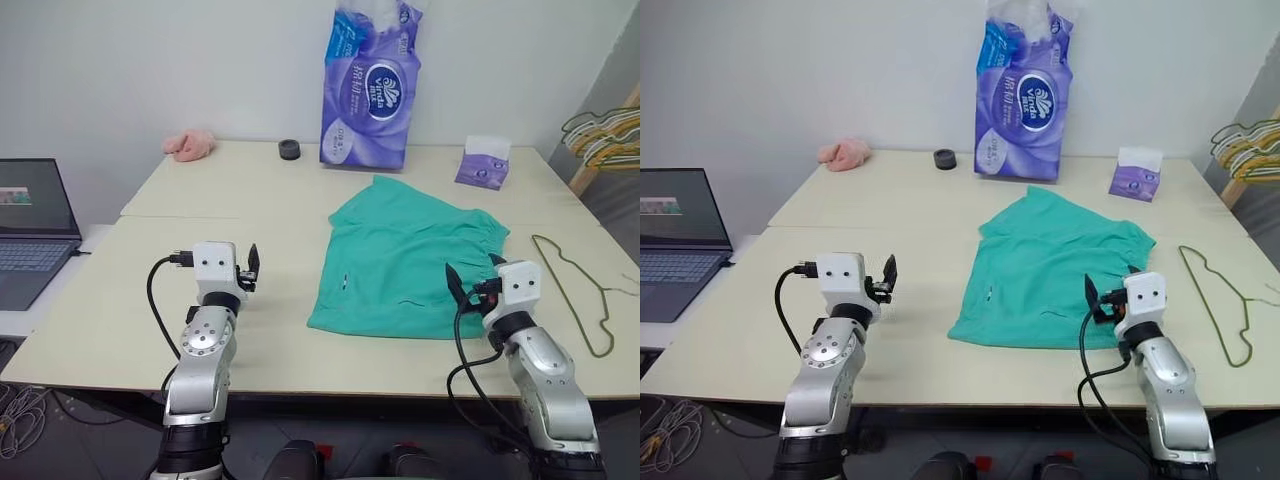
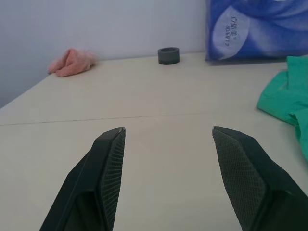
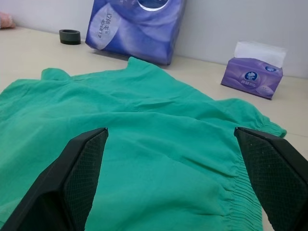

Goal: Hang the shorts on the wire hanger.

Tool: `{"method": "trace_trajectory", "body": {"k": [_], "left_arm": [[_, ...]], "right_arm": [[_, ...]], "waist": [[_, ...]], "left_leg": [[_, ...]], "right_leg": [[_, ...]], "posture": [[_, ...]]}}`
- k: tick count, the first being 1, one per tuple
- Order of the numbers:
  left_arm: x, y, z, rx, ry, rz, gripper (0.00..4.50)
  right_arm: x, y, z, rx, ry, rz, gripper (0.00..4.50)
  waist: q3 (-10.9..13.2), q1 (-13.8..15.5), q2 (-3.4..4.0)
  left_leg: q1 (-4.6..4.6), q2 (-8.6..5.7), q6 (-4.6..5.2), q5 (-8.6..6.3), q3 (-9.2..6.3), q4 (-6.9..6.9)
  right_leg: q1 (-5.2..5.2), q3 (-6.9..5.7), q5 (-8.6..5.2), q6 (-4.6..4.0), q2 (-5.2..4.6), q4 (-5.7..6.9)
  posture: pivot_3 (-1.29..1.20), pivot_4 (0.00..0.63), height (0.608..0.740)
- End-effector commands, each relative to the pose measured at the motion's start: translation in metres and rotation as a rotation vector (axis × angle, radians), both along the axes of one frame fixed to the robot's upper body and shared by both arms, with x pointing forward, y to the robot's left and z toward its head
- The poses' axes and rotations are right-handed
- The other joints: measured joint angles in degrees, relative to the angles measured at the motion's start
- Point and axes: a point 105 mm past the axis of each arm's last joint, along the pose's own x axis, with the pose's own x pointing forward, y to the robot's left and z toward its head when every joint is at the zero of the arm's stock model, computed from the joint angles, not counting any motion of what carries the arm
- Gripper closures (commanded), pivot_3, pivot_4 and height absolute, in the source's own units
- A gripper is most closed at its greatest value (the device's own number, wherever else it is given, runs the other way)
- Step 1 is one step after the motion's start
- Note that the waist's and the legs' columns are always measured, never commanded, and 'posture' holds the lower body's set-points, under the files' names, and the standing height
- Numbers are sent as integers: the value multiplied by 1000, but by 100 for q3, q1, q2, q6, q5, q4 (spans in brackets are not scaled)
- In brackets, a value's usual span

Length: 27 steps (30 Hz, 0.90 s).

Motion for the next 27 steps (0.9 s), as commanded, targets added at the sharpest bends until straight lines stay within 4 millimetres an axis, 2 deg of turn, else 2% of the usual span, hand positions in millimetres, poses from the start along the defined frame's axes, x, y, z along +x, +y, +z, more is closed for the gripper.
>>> {"method": "trace_trajectory", "body": {"k": [1, 4, 6, 9, 12, 15, 18, 20, 22, 24, 27], "left_arm": [[0, -8, 11, 12, -41, -43, 1430], [-1, -12, 13, 12, -53, -74, 1430], [-2, -16, 14, 14, -58, -110, 1430], [-11, -36, 27, -23, -134, -284, 1430], [-17, -43, 25, -83, -134, -373, 1430], [-21, -63, 21, -30, -111, -538, 931], [-29, -77, 14, 1, -63, -686, 45], [-39, -86, 1, 56, 21, -850, 18], [-48, -91, -11, 149, 109, -1007, 18], [-47, -93, -16, 218, 144, -1087, 18], [-43, -97, -19, 285, 170, -1154, 18]], "right_arm": [[-2, -2, 18, -5, -63, -6, 20], [-4, -5, 20, -12, -63, -12, 20], [-5, -5, 20, -13, -63, -9, 20], [-9, -4, 20, -29, -62, 7, 20], [-9, -4, 22, -28, -71, -1, 20], [-11, 0, 22, -46, -72, 35, 0], [-14, 3, 22, -53, -66, 71, 0], [-21, 11, 20, -49, -39, 155, 0], [-38, 30, 18, -59, 19, 336, 0], [-57, 44, 12, -103, 96, 501, 0], [-76, 53, 5, -149, 182, 627, 0]], "waist": [[6, -9, 4], [56, -39, 11], [106, -56, 11], [133, -107, 13], [136, -146, 13], [135, -202, 14], [134, -265, 16], [129, -299, 20], [122, -328, 31], [119, -359, 37], [114, -404, 31]], "left_leg": [[0, 0, 0, 0, 0, 0], [-2, 1, 0, 0, 0, 0], [-2, 2, 0, 0, 0, 0], [-5, 2, 0, 0, 0, -1], [-9, 3, -1, -1, 5, -3], [-7, 3, -1, -1, 6, -3], [-7, 3, -1, 0, 6, -3], [-7, 3, 0, 0, 9, -3], [-6, 3, 0, -1, 10, -9], [-2, 2, 0, 0, 13, -19], [-2, 5, 1, 0, 10, -19]], "right_leg": [[0, 0, -3, 5, 0, 0], [0, 0, -14, 20, 0, -1], [-1, -1, -14, 21, -1, 0], [-4, -1, -15, 20, -1, -1], [-8, 2, -9, 6, -4, -4], [-7, 1, -19, 22, -3, -2], [-5, -1, -19, 23, -3, -2], [-6, 1, -19, 23, -2, -2], [-8, 2, -20, 19, -2, -3], [-8, 3, -21, 18, -1, -5], [-6, -3, -25, 25, 0, -8]], "posture": [[104, 82, 740], [98, 108, 740], [85, 101, 740], [56, 97, 740], [34, 80, 740], [17, 61, 740], [1, 51, 740], [-13, 41, 740], [-27, 36, 740], [-42, 38, 740], [-64, 39, 740]]}}
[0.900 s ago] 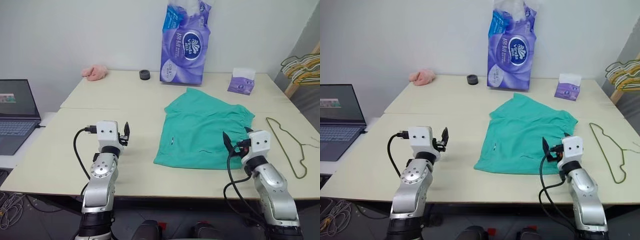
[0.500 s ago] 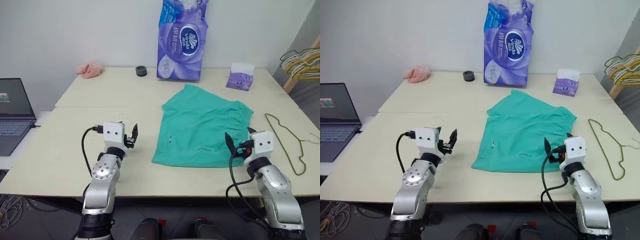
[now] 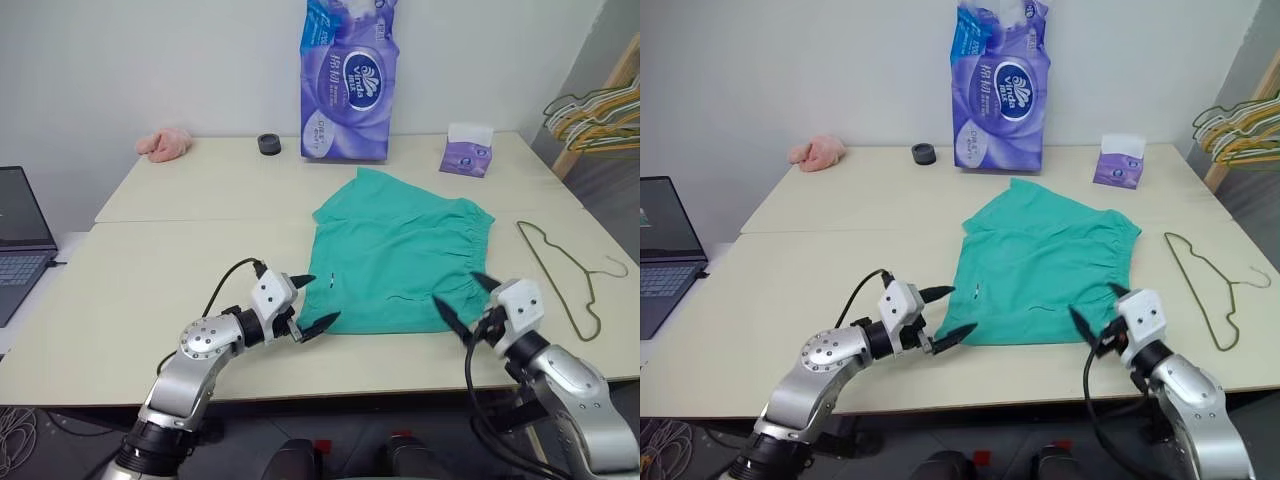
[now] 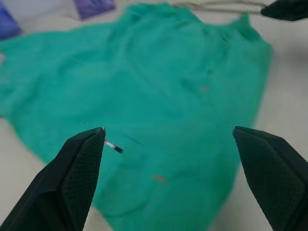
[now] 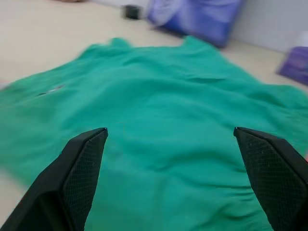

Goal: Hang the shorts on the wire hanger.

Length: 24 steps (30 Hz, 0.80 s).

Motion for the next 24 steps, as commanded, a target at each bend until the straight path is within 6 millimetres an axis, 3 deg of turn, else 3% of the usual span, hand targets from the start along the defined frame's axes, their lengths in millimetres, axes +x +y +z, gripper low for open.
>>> {"method": "trace_trajectory", "body": {"k": [1, 4, 10, 20, 24], "left_arm": [[2, -11, 6, 55, -49, -113, 18], [12, -13, -6, 133, -38, -127, 18], [-4, -19, -29, 238, 34, -279, 18], [20, -21, -41, 315, -7, -229, 18], [31, -19, -32, 290, -49, -191, 881]], "right_arm": [[-17, 17, 8, -18, 23, 153, 0], [-23, 20, 9, -49, 42, 187, 0], [-25, 19, 17, -41, 27, 152, 0], [-17, -5, 10, -252, -54, 71, 0], [-2, -30, 4, -497, -117, 60, 0]], "waist": [[-3, -45, -3], [5, -93, -11], [5, -240, -14], [-44, -311, -20], [-94, -357, -13]], "left_leg": [[0, 1, 0, 0, 0, 0], [0, 1, 0, -1, 3, -1], [-1, 0, -1, -1, 3, -29], [5, -2, -1, 0, 8, -29], [6, -2, -1, 0, 11, -32]], "right_leg": [[2, 0, 0, 2, 0, -1], [1, 3, -1, 3, 0, -5], [-6, 8, -4, 8, -2, -18], [-2, 10, -2, 13, -4, -20], [-1, 13, -2, 13, -4, -20]], "posture": [[-71, 42, 740], [-107, 65, 740], [-158, 56, 740], [-185, 38, 740], [-179, 32, 740]]}}
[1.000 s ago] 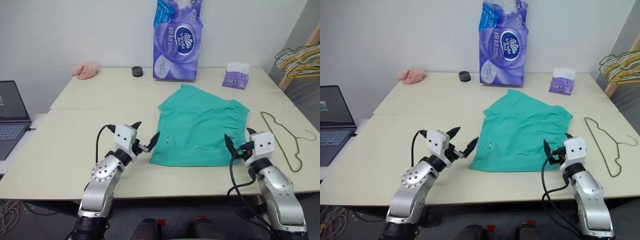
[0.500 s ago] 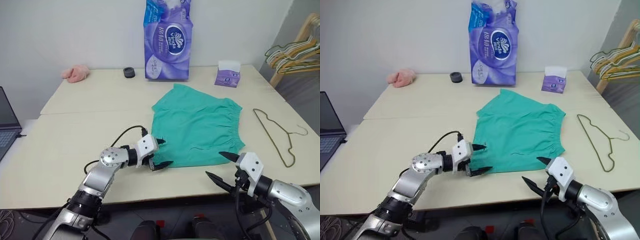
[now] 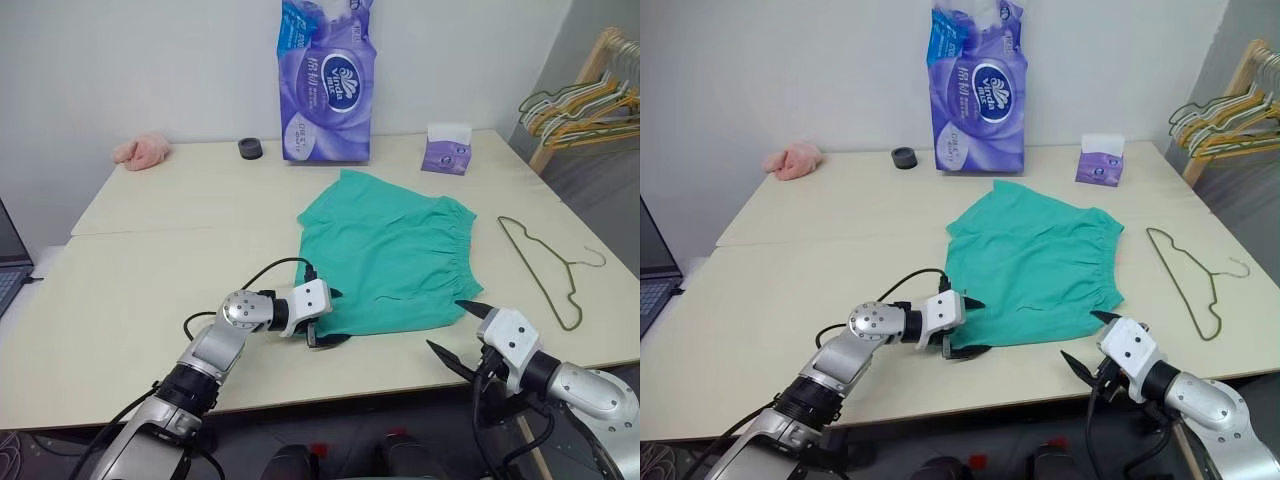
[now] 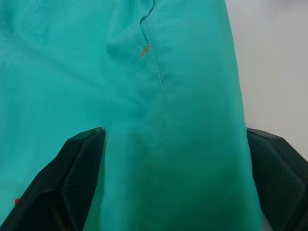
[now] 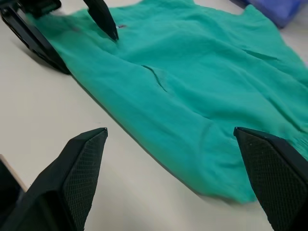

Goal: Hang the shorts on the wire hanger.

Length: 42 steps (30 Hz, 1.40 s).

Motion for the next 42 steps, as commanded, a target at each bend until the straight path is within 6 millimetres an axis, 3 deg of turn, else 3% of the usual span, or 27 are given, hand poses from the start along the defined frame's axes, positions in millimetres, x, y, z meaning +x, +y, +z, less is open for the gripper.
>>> {"method": "trace_trajectory", "body": {"k": [1, 6, 12, 15, 20, 23, 29, 34, 36, 42], "left_arm": [[12, 6, 7, -1, -49, 45, 1195], [13, 5, 14, -31, -60, 43, 2614], [13, 4, 21, -65, -57, 45, 4424], [14, 4, 25, -68, -64, 36, 4470], [12, 3, 32, -98, -40, 31, 4470], [8, 3, 34, -96, -19, 21, 4500], [-8, 10, 33, -60, 63, -22, 4500], [-22, 15, 36, -58, 149, -48, 4500], [-29, 17, 36, -48, 183, -69, 4500], [-87, 30, 40, -29, 483, -203, 4500]], "right_arm": [[16, -23, 2, -261, -120, 26, 0], [32, -46, -15, -604, -179, 171, 0], [57, -43, -16, -706, -286, 274, 0], [66, -38, -24, -769, -302, 333, 0], [82, -14, -32, -775, -349, 413, 0], [94, -10, -32, -776, -375, 391, 591], [105, -1, -22, -725, -422, 366, 2684], [101, 5, -11, -650, -452, 347, 4444], [97, 8, -9, -629, -451, 356, 4484], [69, 15, 6, -579, -462, 451, 4484]], "waist": [[-15, -17, -6], [-25, -28, -10], [-25, -53, -10], [-26, -71, -11], [-63, -170, -54], [-75, -195, -62], [-77, -200, -58], [-76, -201, -56], [-76, -201, -57], [-54, -210, -42]], "left_leg": [[1, -1, 0, 0, 6, 1], [7, 1, 1, 0, 17, -4], [8, 1, 1, 0, 27, -4], [8, 1, 2, 0, 27, -4], [13, 3, 1, 0, 25, -3], [14, 3, 1, 0, 23, -3], [13, 2, 1, -1, 23, -3], [12, 1, 1, -1, 23, -2], [12, 1, 2, -1, 22, -2], [13, 3, 4, -4, 22, -7]], "right_leg": [[1, 4, 1, 2, 0, 0], [-2, 11, 1, 1, 4, 1], [-4, 23, 14, -20, 4, 3], [-4, 22, 17, -25, 4, 5], [-1, 22, 19, -28, 4, 9], [-1, 22, 19, -29, 4, 13], [-4, 25, 20, -31, 1, 19], [-6, 26, 19, -31, 0, 21], [-5, 25, 19, -31, 0, 21], [-7, 25, 13, -33, 0, 24]], "posture": [[-178, 28, 740], [-173, 27, 740], [-170, 29, 740], [-169, 26, 740], [-161, 22, 740], [-153, 23, 740], [-148, 22, 740], [-148, 25, 740], [-150, 30, 740], [-159, 50, 740]]}}
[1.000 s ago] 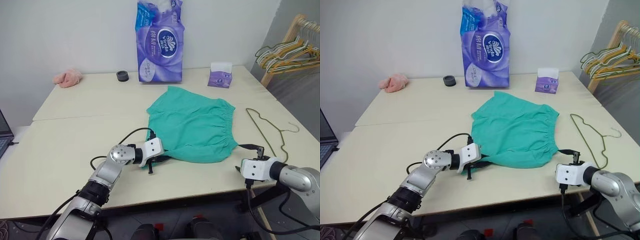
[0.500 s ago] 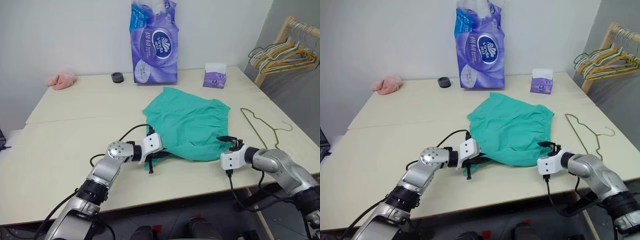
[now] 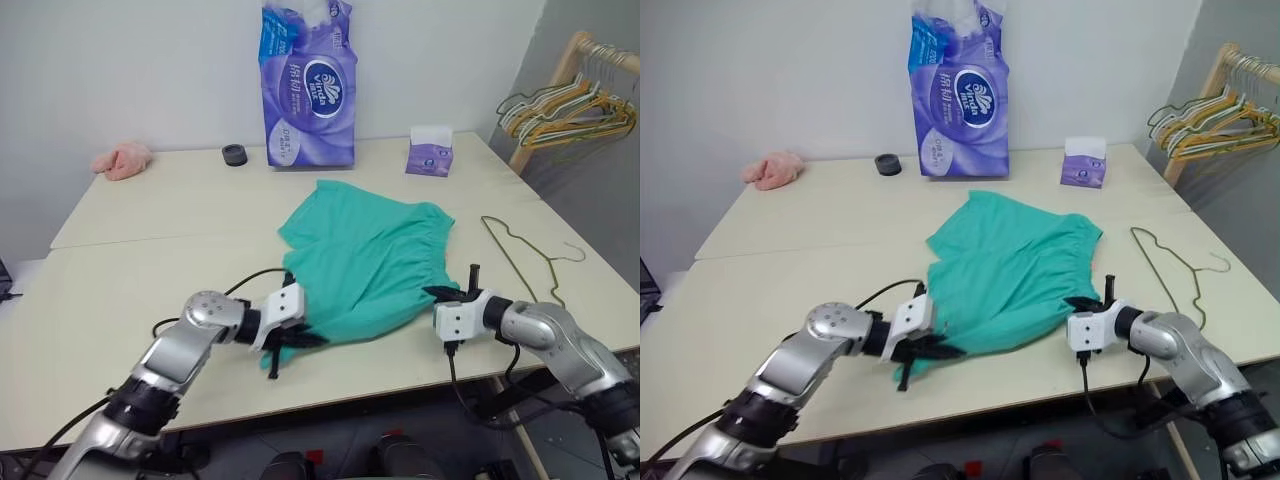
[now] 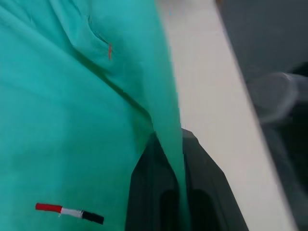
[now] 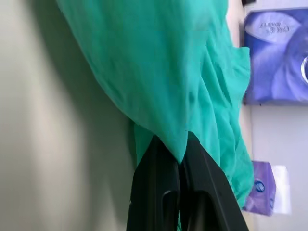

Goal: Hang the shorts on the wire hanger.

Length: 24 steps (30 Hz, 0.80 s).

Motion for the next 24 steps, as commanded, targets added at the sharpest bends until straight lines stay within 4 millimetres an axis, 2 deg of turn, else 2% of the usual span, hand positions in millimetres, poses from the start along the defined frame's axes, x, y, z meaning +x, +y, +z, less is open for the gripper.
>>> {"method": "trace_trajectory", "body": {"k": [1, 5, 13, 24], "left_arm": [[-23, -7, 20, -69, 121, -69, 4500], [-50, 0, 25, -54, 239, -149, 4500], [-59, 3, 19, -18, 265, -155, 4500], [-70, 3, 13, -10, 325, -176, 4500]], "right_arm": [[-3, 0, 28, 23, -52, 31, 4484], [-24, -4, 28, -17, 16, 91, 4484], [-54, -25, 18, -104, 217, 55, 4484], [-67, -23, 14, -139, 340, 52, 4484]], "waist": [[10, 0, 6], [12, 20, 6], [21, 27, 9], [24, 28, 10]], "left_leg": [[-1, -1, 2, -1, 1, 0], [3, -1, 4, -2, 0, 7], [8, -1, 5, -2, 3, 5], [9, -1, 4, -2, 5, 4]], "right_leg": [[-1, 1, 0, 1, -1, -1], [5, -2, -1, 2, 0, 0], [9, -1, -10, 7, 0, -2], [9, 1, -23, 22, 1, -3]], "posture": [[-163, 60, 740], [-164, 61, 740], [-178, 69, 740], [-181, 65, 740]]}}
